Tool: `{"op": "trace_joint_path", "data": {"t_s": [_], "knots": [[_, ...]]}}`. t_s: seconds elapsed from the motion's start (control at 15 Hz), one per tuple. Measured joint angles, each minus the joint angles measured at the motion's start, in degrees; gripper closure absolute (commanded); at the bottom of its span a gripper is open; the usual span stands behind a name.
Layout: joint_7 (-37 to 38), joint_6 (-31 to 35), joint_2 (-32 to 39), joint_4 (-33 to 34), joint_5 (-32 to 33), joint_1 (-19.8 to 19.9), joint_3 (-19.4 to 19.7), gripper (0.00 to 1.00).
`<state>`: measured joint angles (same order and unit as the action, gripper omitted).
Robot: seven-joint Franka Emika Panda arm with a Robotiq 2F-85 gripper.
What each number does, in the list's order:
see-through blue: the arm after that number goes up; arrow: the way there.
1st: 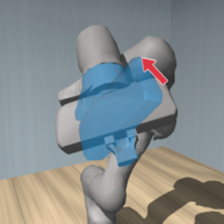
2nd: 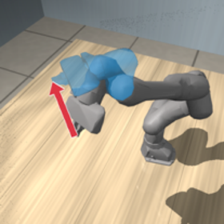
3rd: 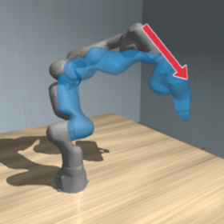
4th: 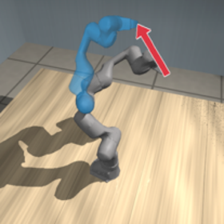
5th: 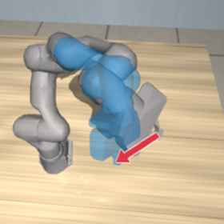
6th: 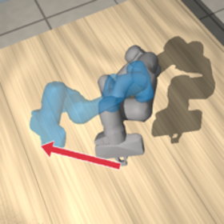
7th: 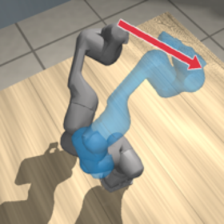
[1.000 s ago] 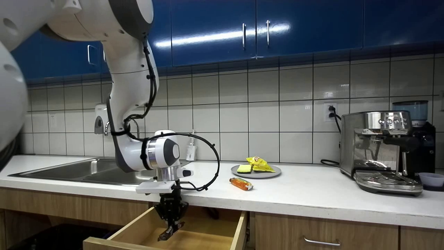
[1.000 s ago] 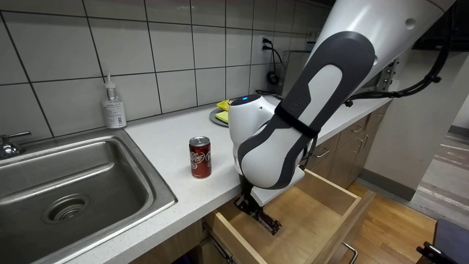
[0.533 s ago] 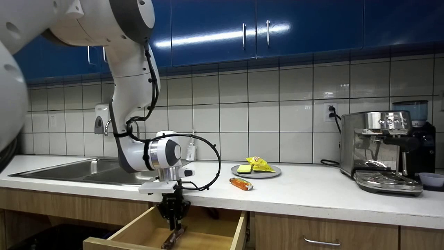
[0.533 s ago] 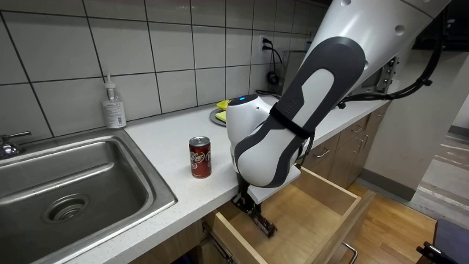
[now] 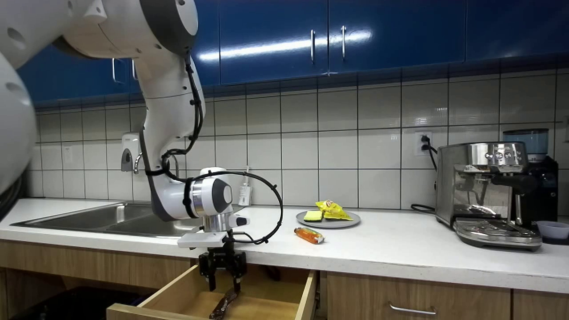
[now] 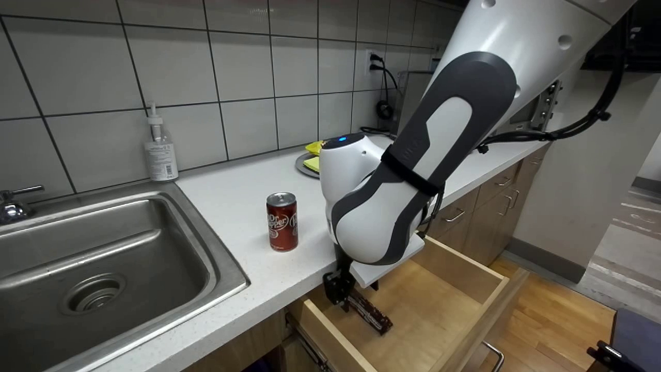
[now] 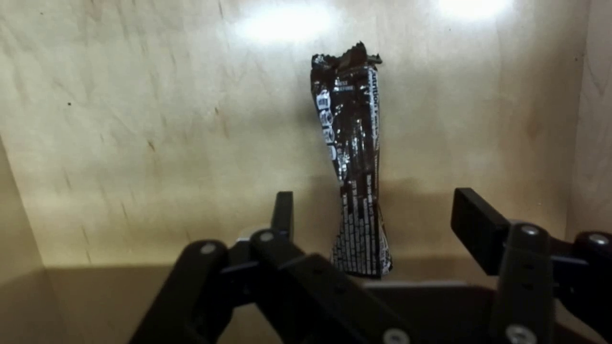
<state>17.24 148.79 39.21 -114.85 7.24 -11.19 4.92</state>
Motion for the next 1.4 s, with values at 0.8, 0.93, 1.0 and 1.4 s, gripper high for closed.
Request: {"op": "trace_joint_path", "data": {"t_s": [0.8,0.93,1.0,1.4], "knots": [[0.3,10.4,-8.9,-11.0,-0.1,-0.1,0.7,0.0],[0.3,11.4,-11.0,-13.3,-0.1,-0.3,1.1,0.0],[0.3,11.6,-12.1,-14.3,-0.1,-0.5,1.4,0.0],[0.3,11.5,-17.7,-17.0,1.0,-1.6,3.7,0.0]]}}
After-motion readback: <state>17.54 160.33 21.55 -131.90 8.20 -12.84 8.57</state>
